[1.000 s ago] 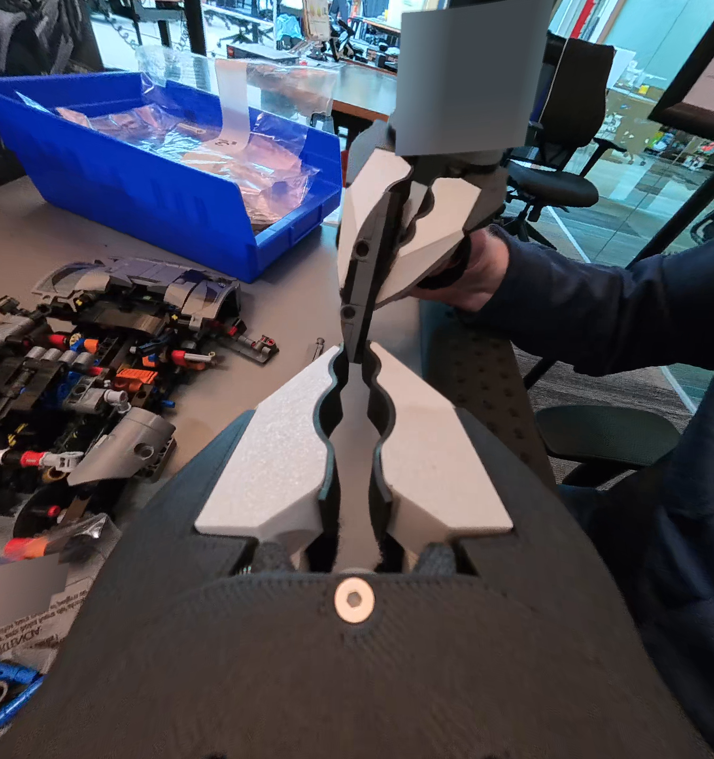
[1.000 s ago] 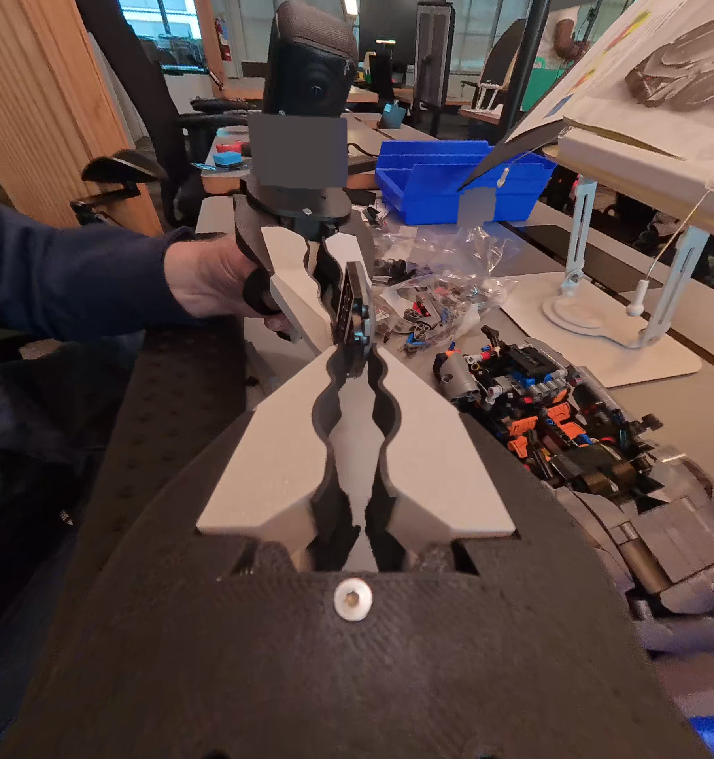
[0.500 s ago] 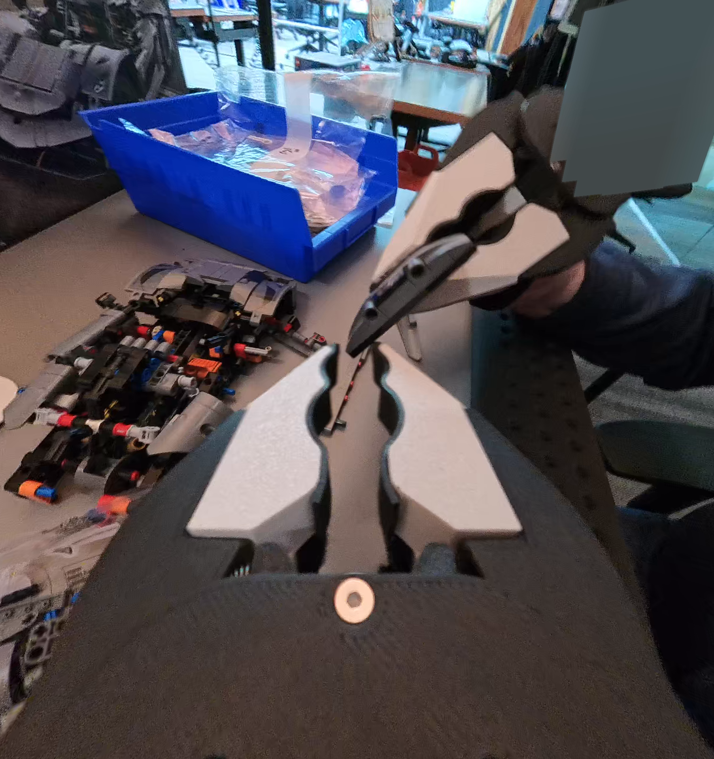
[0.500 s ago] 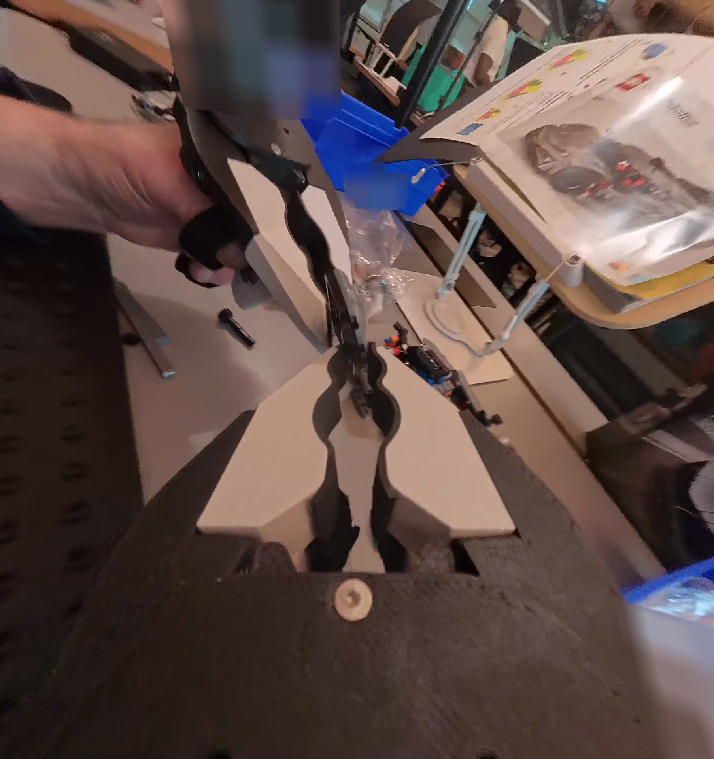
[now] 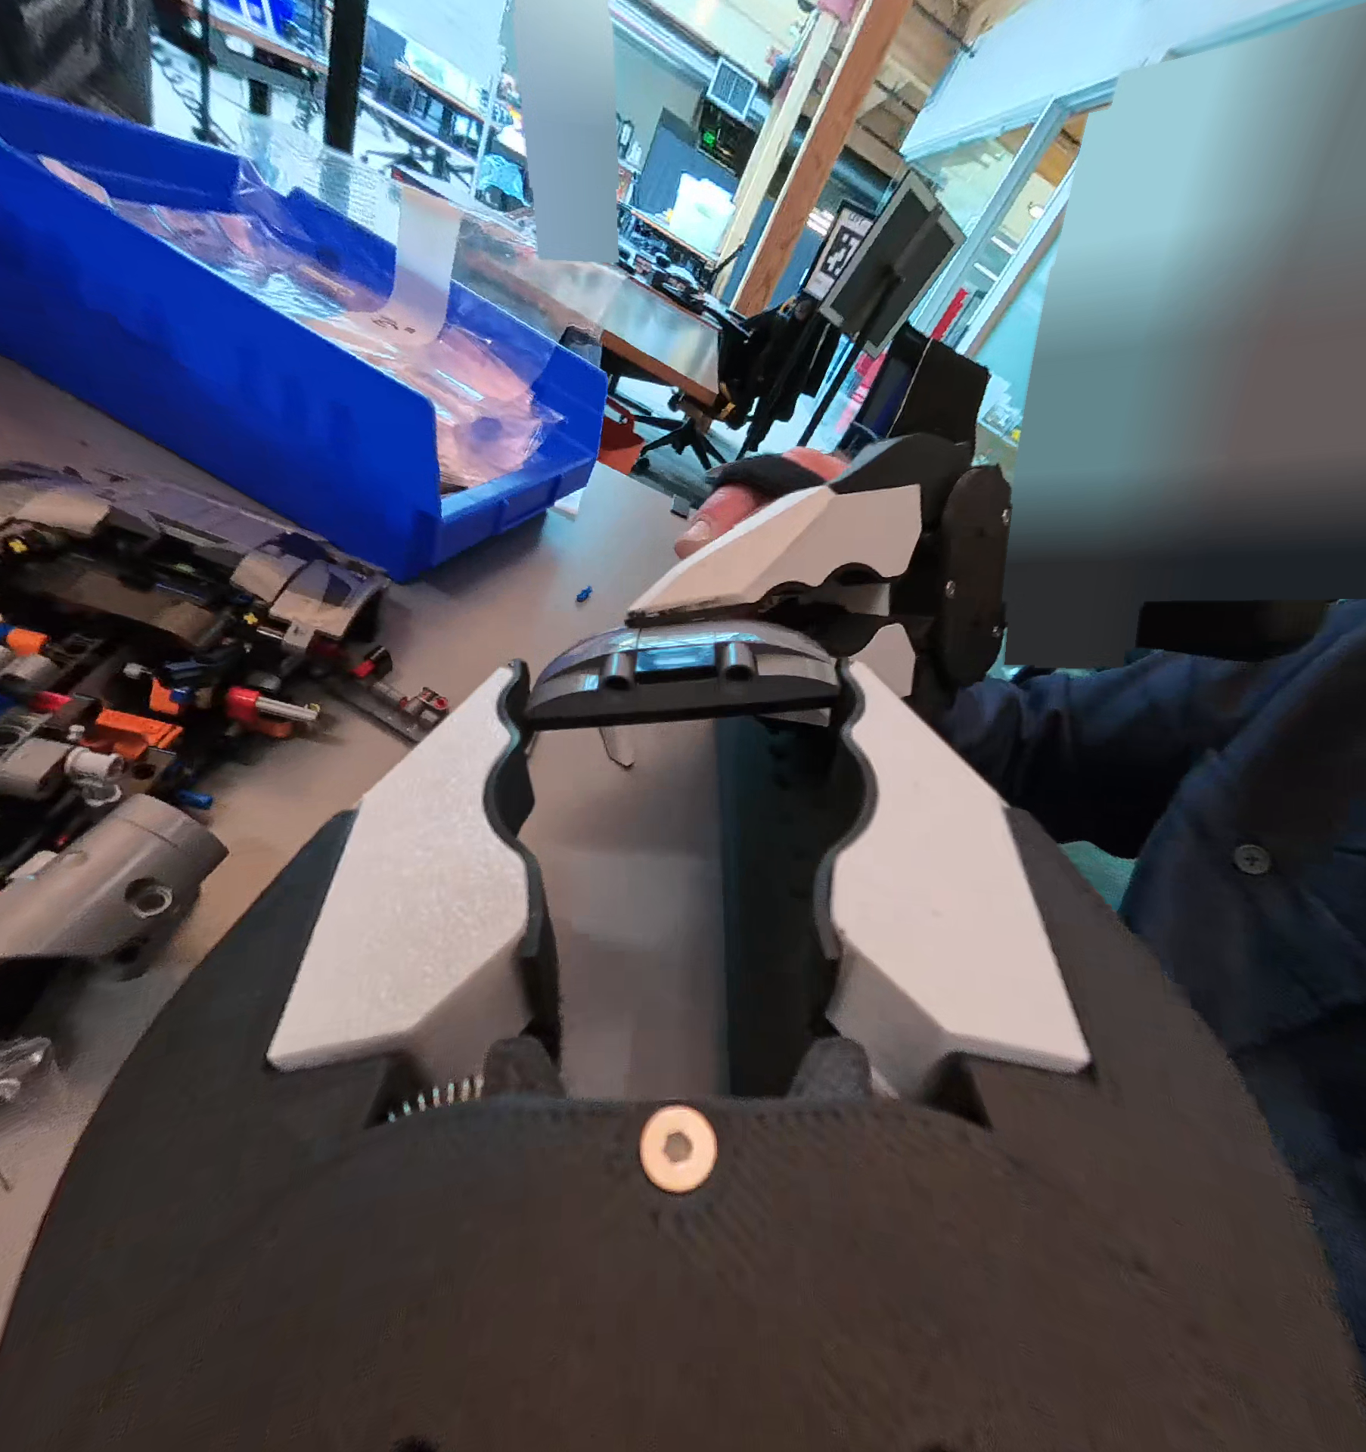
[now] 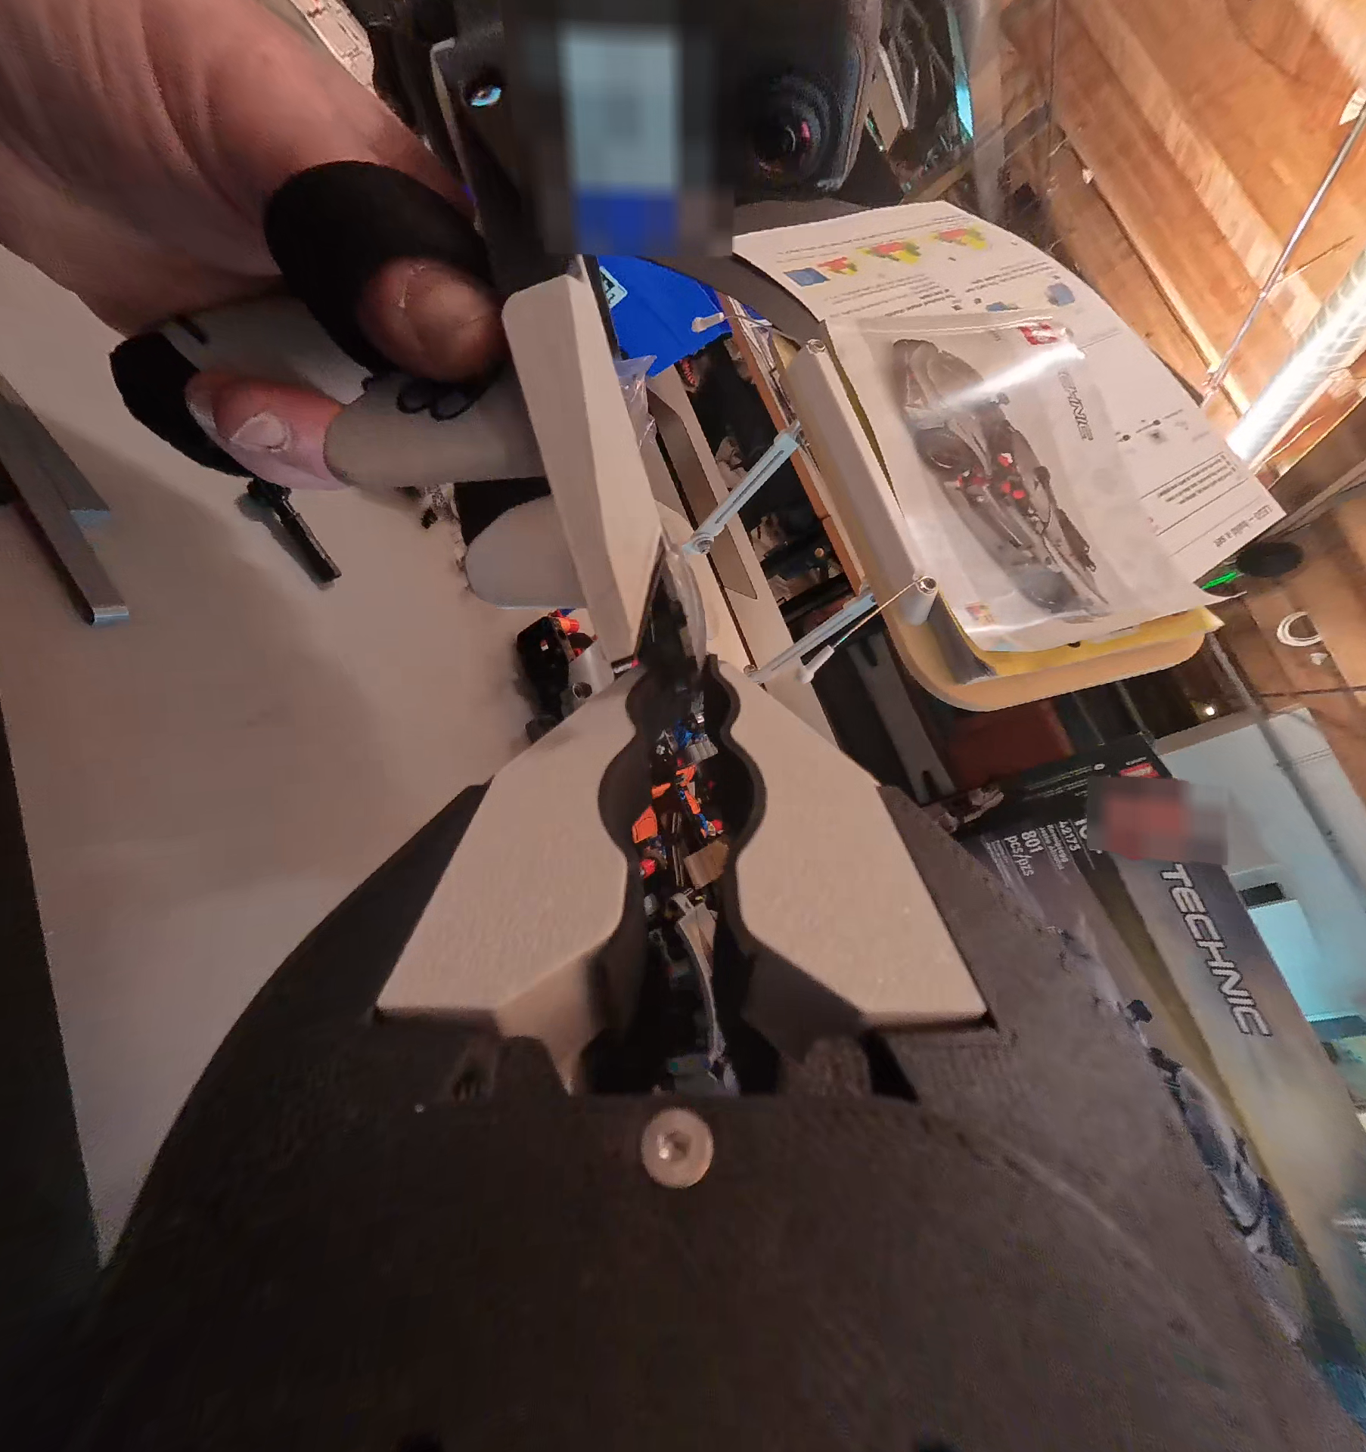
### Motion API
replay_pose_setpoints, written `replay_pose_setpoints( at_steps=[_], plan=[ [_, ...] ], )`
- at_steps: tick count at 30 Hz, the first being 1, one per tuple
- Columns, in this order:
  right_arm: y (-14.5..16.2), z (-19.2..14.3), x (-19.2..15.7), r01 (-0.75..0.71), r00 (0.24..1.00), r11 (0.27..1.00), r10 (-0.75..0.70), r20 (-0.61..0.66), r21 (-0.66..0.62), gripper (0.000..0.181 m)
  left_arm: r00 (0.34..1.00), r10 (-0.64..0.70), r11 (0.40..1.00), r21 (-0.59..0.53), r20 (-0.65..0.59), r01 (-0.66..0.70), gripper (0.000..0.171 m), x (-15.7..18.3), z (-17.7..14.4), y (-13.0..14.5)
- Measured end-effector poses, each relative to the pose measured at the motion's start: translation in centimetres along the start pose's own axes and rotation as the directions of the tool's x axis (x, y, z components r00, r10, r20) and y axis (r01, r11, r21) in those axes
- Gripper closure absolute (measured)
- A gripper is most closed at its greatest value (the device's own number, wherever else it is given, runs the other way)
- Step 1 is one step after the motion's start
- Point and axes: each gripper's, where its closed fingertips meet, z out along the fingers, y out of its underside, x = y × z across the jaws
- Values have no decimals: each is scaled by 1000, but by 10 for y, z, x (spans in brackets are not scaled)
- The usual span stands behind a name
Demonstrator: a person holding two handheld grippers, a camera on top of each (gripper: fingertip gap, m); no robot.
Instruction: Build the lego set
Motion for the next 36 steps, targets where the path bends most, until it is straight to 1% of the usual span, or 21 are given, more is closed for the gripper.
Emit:
replay_pose_setpoints(
  at_steps=[1, 4, 6, 9, 13, 16, 19, 21, 23, 25, 26, 27, 28, 30, 31, 32, 33, 35, 36],
  plan=[
    [0, 0, 0, 9, 1000, 1000, -9, -2, 2, 173, 1000, -9, 1000, 1, -4, 9, 98, 0, 0, 1],
    [-3, -1, -3, 26, 1000, 1000, -27, 4, 16, 174, 999, 40, 999, -30, 21, -39, 98, -1, 0, 4],
    [-10, -4, -6, 53, 999, 998, -53, 8, 47, 169, 998, 46, 998, -46, 34, -44, 98, -3, -1, 6],
    [-11, -6, -10, 93, 995, 994, -94, 16, 54, 171, 996, 73, 995, -71, 49, -69, 98, -3, -3, 9],
    [-13, -11, -14, 15, 995, 994, -25, 101, 104, 172, 997, 65, 993, -102, 29, -61, 98, -2, -4, 13],
    [-11, -13, -19, -36, 986, 995, 20, 167, 96, 173, 997, 73, 986, -150, 18, -70, 98, -2, -3, 21],
    [-11, -15, -24, -126, 963, 988, 100, 250, 88, 173, 996, 88, 976, -198, 5, -86, 98, -1, -2, 30],
    [-9, -16, -27, -198, 936, 977, 164, 312, 80, 172, 995, 103, 969, -227, 8, -98, 99, -2, 0, 36],
    [-9, -17, -29, -286, 896, 956, 242, 371, 67, 173, 989, 145, 956, -262, 21, -135, 99, -3, 3, 42],
    [-7, -16, -33, -337, 861, 940, 288, 419, 46, 173, 985, 168, 942, -300, 35, -150, 99, -6, 4, 48],
    [-7, -16, -34, -379, 834, 925, 323, 447, 38, 174, 981, 185, 936, -314, 50, -161, 99, -9, 4, 50],
    [-10, -18, -34, -426, 802, 904, 357, 480, 38, 178, 977, 204, 933, -314, 62, -175, 99, -10, 5, 50],
    [-11, -18, -35, -447, 786, 893, 371, 495, 41, 181, 973, 221, 930, -315, 70, -189, 98, -11, 5, 48],
    [-10, -18, -34, -429, 799, 902, 352, 487, 52, 181, 968, 237, 924, -326, 84, -198, 98, -13, 5, 48],
    [-9, -18, -34, -426, 803, 903, 348, 484, 57, 181, 972, 221, 926, -328, 77, -184, 98, -12, 5, 49],
    [-6, -19, -32, -417, 809, 907, 340, 479, 61, 168, 980, 194, 933, -319, 47, -170, 99, -8, 4, 49],
    [-7, -21, -32, -407, 811, 910, 324, 487, 72, 165, 986, 163, 943, -299, 29, -147, 98, -5, 4, 47],
    [-7, -24, -37, -372, 815, 925, 285, 505, 79, 166, 990, 140, 936, -326, -5, -134, 98, 0, 5, 53],
    [-4, -23, -39, -356, 818, 932, 276, 505, 68, 166, 989, 150, 928, -347, 9, -137, 98, -3, 5, 57]
  ],
)
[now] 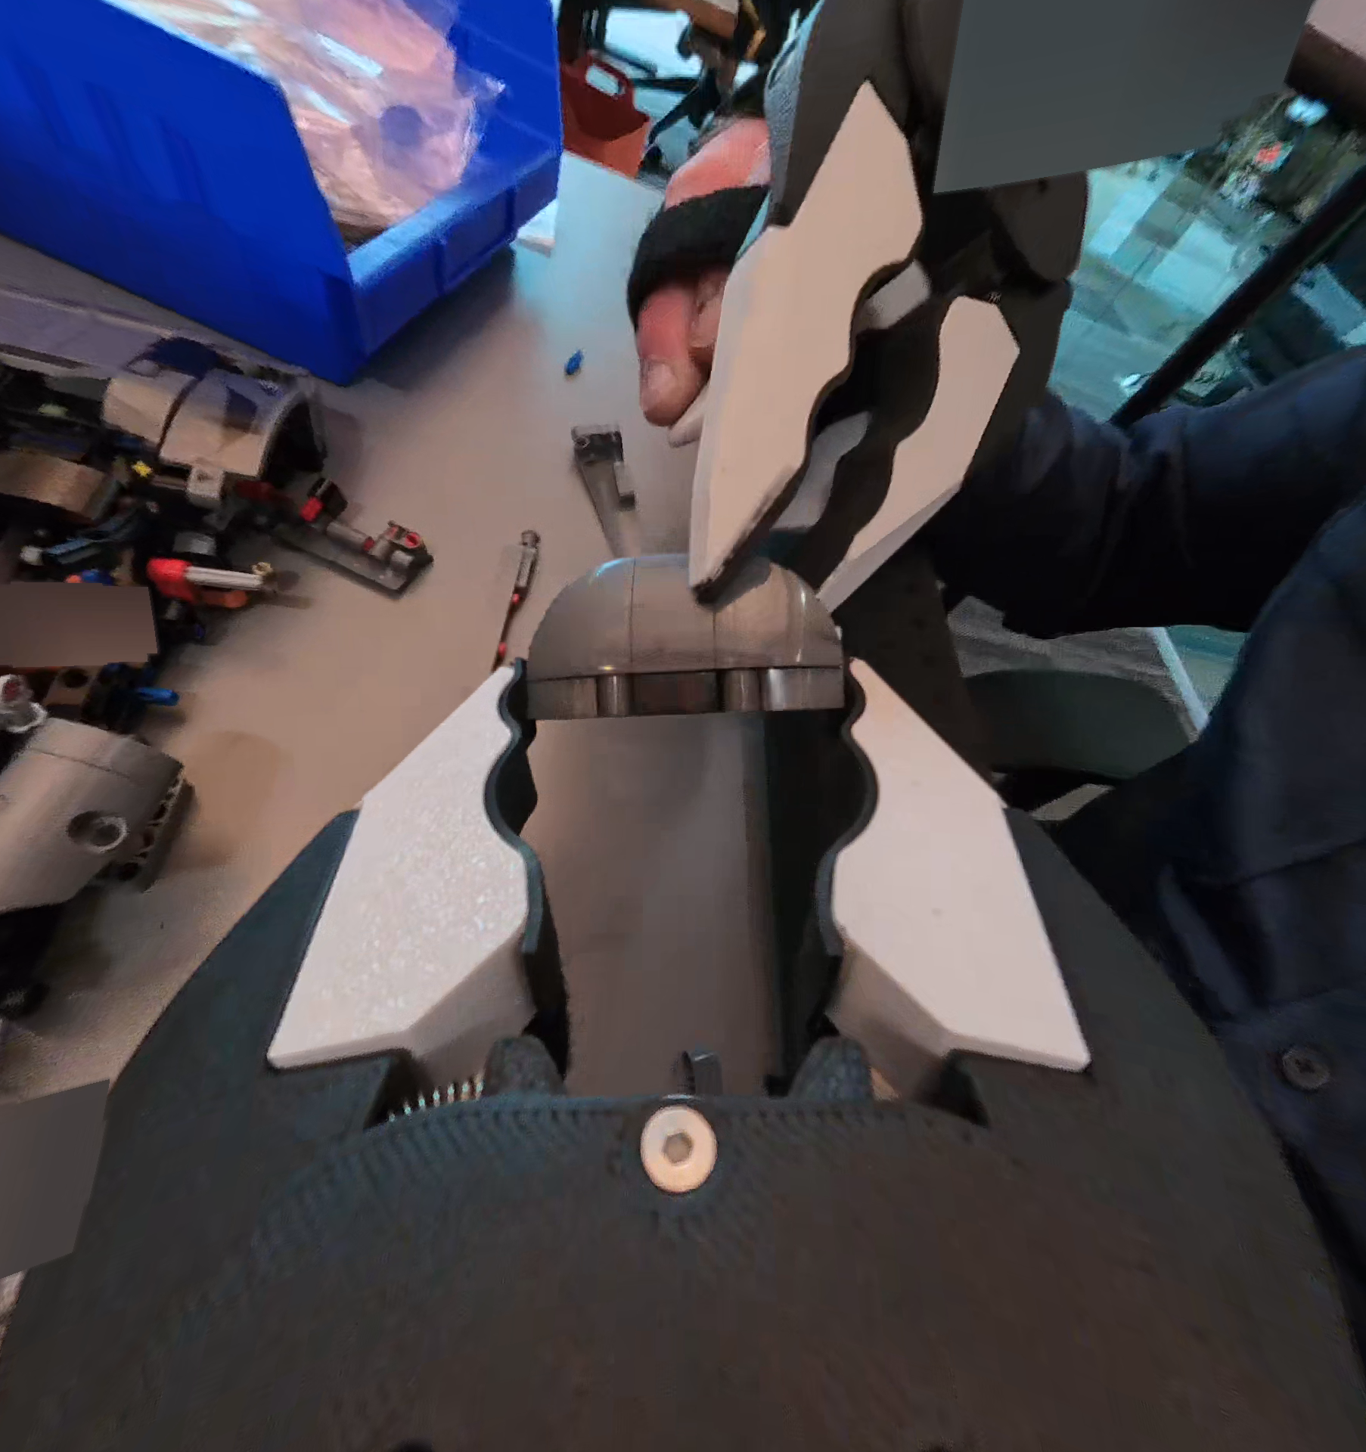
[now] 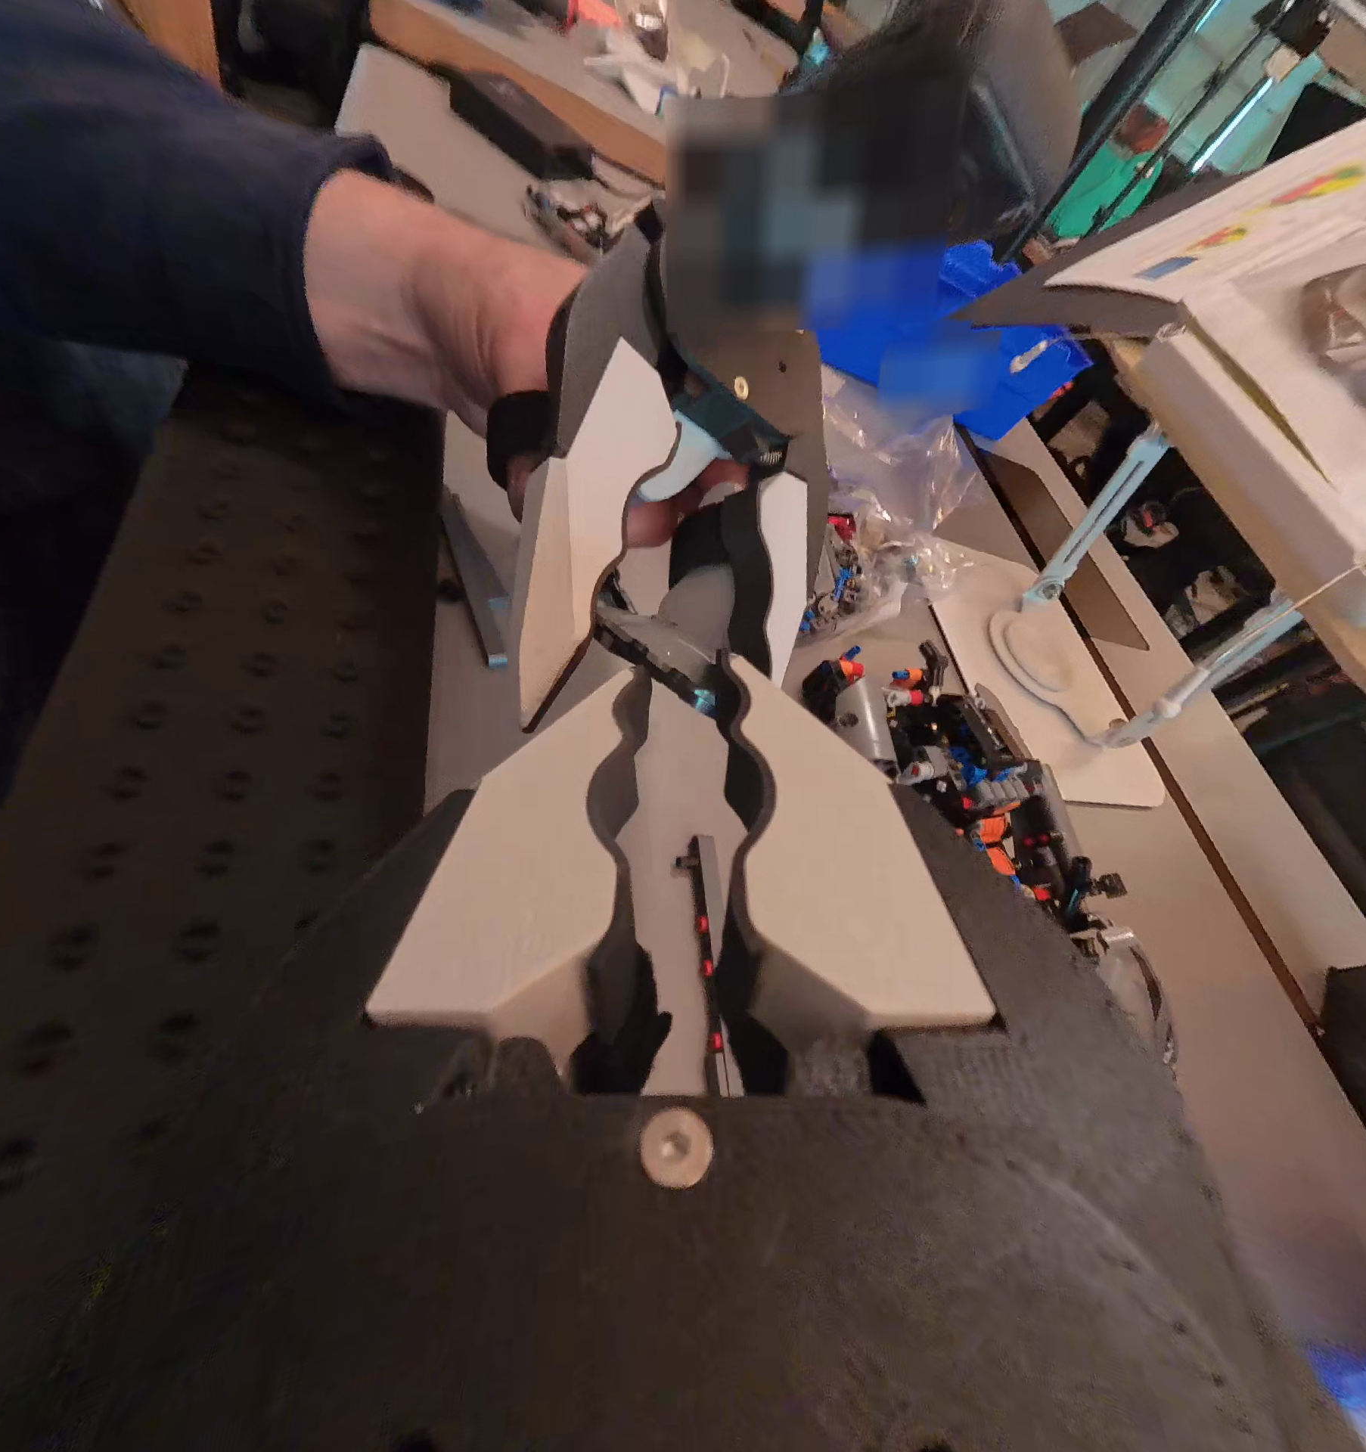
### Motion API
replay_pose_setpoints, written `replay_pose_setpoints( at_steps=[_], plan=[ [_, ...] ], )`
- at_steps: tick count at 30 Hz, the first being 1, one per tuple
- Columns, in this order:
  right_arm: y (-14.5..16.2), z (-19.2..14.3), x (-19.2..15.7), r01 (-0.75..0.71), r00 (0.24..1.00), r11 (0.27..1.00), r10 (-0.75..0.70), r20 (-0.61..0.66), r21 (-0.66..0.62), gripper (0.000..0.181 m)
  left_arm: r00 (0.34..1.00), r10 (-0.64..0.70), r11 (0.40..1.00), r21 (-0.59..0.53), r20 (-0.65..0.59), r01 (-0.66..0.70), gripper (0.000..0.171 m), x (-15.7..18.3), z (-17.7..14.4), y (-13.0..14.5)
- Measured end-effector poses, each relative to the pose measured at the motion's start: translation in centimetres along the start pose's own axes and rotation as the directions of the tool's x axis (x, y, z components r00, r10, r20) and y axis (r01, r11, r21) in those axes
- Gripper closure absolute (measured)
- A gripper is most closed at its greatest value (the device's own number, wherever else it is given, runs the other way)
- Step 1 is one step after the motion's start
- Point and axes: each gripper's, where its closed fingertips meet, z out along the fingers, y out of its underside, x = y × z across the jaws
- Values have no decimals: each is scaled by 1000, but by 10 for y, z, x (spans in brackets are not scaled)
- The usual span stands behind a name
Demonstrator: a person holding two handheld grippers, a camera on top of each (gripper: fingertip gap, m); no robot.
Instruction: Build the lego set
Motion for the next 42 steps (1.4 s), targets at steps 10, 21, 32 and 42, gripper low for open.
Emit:
replay_pose_setpoints(
  at_steps=[10, 21, 32, 42],
  plan=[
    [-7, -4, -12, 71, 997, 997, -72, 36, 38, 178, 998, -53, 998, -23, -44, 52, 98, 2, 0, 6],
    [-1, 2, -13, -23, 997, 1000, 24, 69, -10, 181, 998, 10, 996, -91, 55, -5, 98, -9, 6, 15],
    [5, 22, -17, -81, 993, 995, 86, 85, -66, 181, 981, 155, 953, -280, 118, -117, 98, -9, 29, 41],
    [18, -1, 24, -373, 927, 928, 372, 40, 20, 181, 950, 176, 949, -299, 257, -95, 98, -38, 10, 43]
  ],
)
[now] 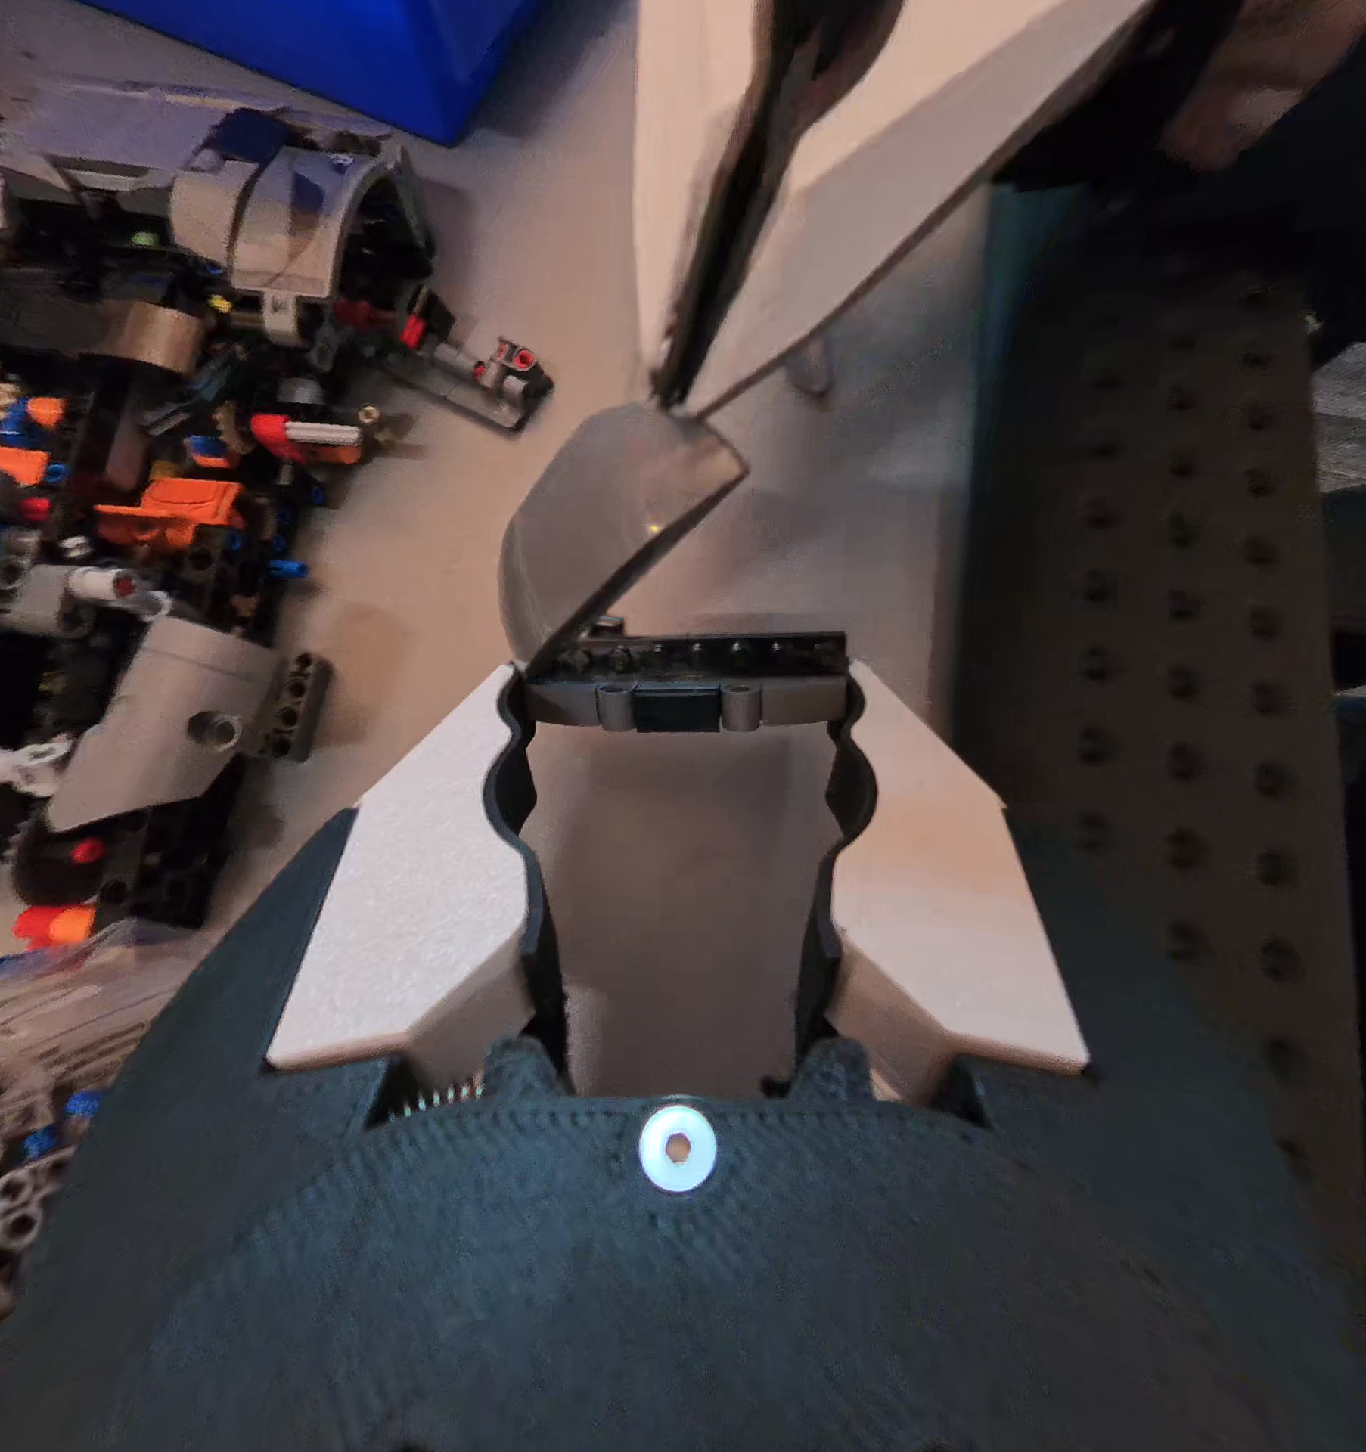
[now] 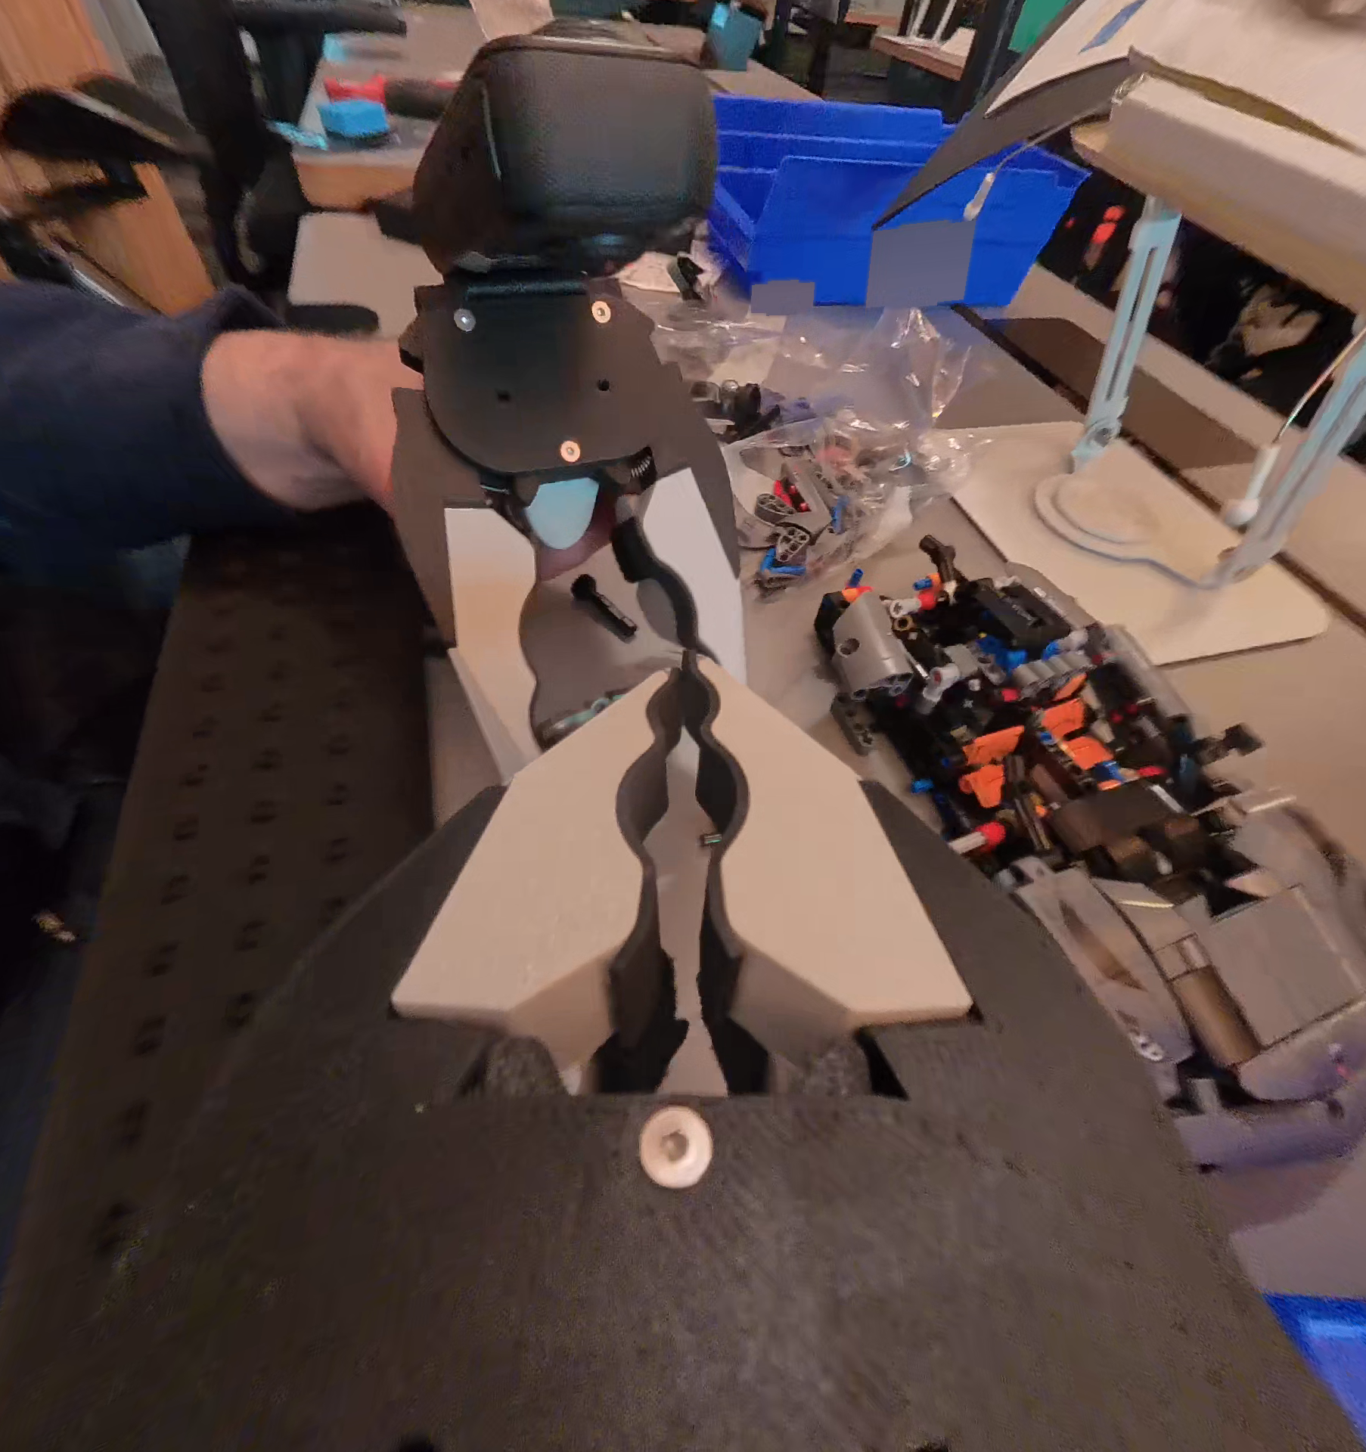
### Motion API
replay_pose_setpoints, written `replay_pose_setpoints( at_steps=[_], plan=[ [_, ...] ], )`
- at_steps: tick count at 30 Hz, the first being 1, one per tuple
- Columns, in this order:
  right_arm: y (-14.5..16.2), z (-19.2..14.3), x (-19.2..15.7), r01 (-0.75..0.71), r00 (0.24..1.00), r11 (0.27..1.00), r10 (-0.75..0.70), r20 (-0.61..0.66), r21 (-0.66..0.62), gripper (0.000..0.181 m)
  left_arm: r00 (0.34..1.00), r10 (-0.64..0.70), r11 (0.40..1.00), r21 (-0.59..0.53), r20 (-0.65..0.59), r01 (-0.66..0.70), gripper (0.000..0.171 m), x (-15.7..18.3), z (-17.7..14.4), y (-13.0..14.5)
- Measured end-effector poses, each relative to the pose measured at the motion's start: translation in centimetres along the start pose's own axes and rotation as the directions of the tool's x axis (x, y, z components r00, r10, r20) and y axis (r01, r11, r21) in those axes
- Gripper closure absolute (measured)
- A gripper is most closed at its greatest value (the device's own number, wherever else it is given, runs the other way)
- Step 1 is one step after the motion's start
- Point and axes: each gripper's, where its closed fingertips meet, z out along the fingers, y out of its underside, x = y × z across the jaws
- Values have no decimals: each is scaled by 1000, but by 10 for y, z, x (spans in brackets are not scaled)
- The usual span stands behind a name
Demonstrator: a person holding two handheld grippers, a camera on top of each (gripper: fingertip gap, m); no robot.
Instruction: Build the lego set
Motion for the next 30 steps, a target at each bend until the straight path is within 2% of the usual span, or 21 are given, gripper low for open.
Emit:
replay_pose_setpoints(
  at_steps=[2, 6, 11, 16, 18, 22, 24, 25, 28, 30],
  plan=[
    [14, -1, 4, -49, 998, 997, 51, 26, -57, 181, 1000, -18, 1000, 22, 13, 18, 98, -6, -5, -1],
    [32, 4, 3, -39, 999, 987, 45, 30, -155, 181, 999, -20, 999, 40, 36, 19, 98, -10, -10, -2],
    [27, -2, 14, -69, 998, 992, 69, -1, -109, 175, 997, 5, 1000, -5, 75, -4, 98, -14, -9, 5],
    [33, 10, 8, -53, 998, 987, 57, 20, -154, 163, 996, 14, 1000, 7, 85, -15, 98, -13, -13, 3],
    [28, 18, -3, -98, 991, 986, 109, 81, -135, 160, 988, 63, 998, -5, 141, -62, 98, -18, -13, 1],
    [16, 29, -5, -303, 937, 949, 314, 154, -86, 153, 938, 224, 974, -17, 265, -228, 98, -20, -15, -12],
    [13, 31, -6, -379, 900, 922, 388, 198, -80, 155, 910, 285, 954, 2, 301, -299, 98, -16, -17, -22],
    [11, 31, -7, -413, 880, 907, 419, 221, -75, 162, 886, 311, 946, -18, 343, -325, 98, -20, -18, -24],
    [3, 25, -7, -416, 879, 909, 412, 241, -38, 171, 821, 378, 914, -33, 428, -404, 98, -24, -25, -32],
    [0, 22, -2, -380, 906, 925, 373, 201, -6, 173, 818, 361, 916, -3, 447, -402, 98, -26, -28, -37]
  ],
)
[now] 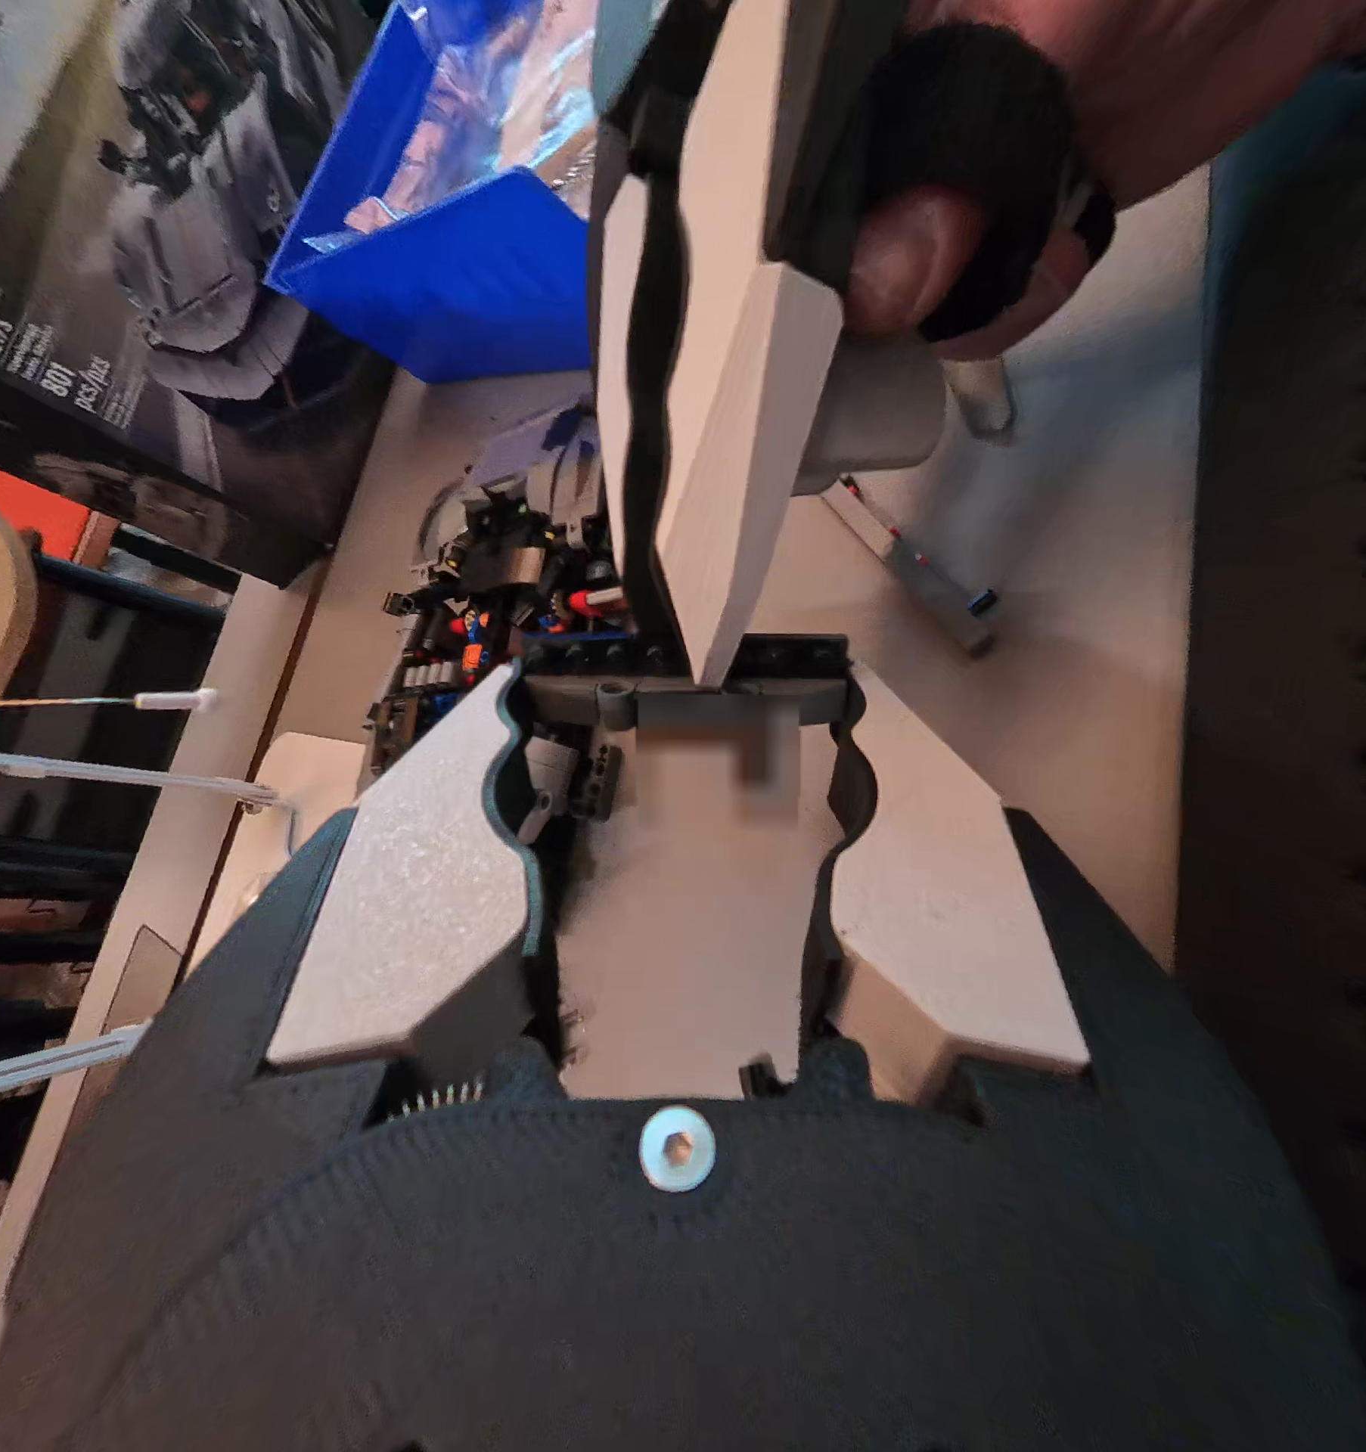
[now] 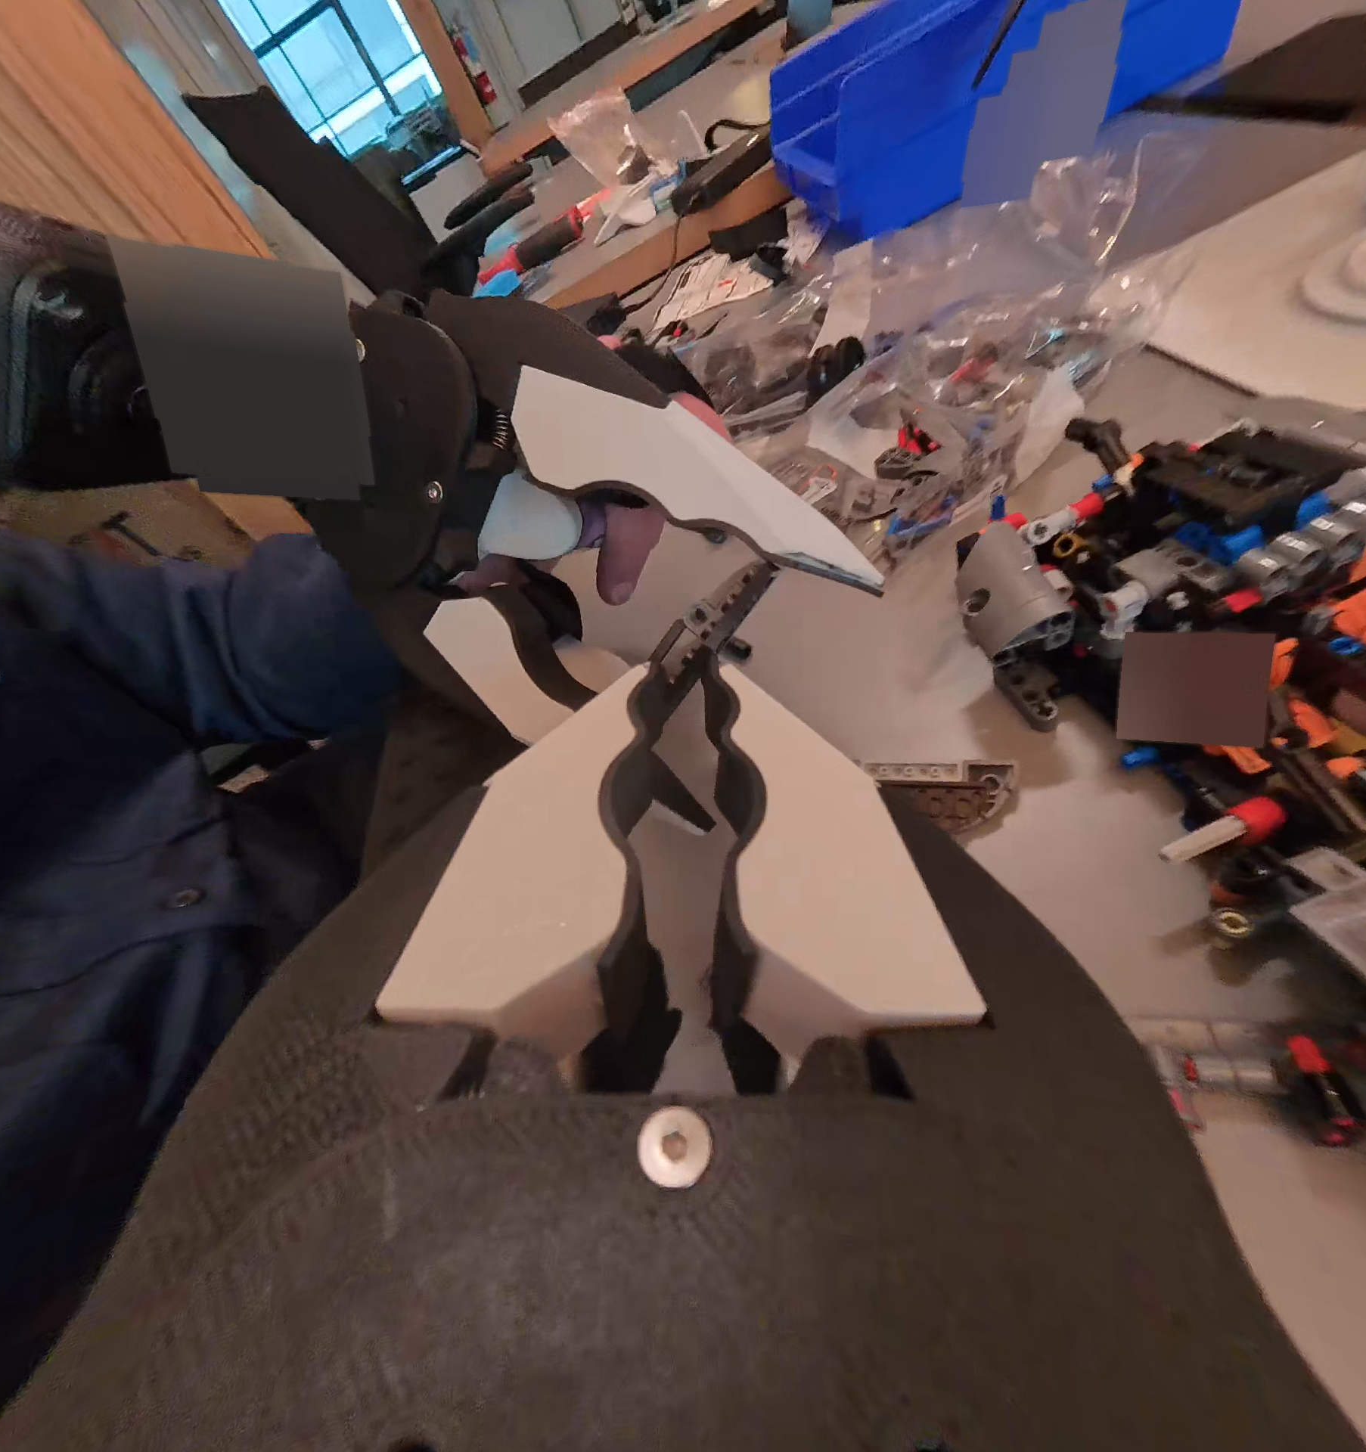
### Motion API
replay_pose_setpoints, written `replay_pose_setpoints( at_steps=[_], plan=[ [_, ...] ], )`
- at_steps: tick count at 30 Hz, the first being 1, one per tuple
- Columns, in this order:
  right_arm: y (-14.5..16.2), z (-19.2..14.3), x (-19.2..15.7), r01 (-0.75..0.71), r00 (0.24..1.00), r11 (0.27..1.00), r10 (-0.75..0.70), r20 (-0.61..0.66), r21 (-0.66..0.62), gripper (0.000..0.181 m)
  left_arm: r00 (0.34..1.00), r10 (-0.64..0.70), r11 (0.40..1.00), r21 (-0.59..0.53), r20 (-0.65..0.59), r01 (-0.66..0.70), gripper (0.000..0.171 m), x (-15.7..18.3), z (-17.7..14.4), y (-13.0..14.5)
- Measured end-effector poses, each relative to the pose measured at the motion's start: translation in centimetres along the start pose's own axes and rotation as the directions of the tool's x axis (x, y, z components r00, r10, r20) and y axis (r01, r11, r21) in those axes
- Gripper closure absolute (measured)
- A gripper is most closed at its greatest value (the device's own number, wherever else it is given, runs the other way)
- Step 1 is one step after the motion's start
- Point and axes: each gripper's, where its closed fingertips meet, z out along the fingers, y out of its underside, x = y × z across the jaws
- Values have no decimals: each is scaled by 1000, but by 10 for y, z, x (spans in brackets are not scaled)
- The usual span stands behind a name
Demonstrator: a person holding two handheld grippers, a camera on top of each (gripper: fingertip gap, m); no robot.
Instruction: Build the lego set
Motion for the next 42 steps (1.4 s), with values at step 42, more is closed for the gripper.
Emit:
replay_pose_setpoints(
  at_steps=[42],
  plan=[
    [-22, -25, 6, 298, 919, 954, -284, -274, 12, 181, 928, -297, 920, 193, -225, 341, 166, -9, -38, -23]
  ],
)
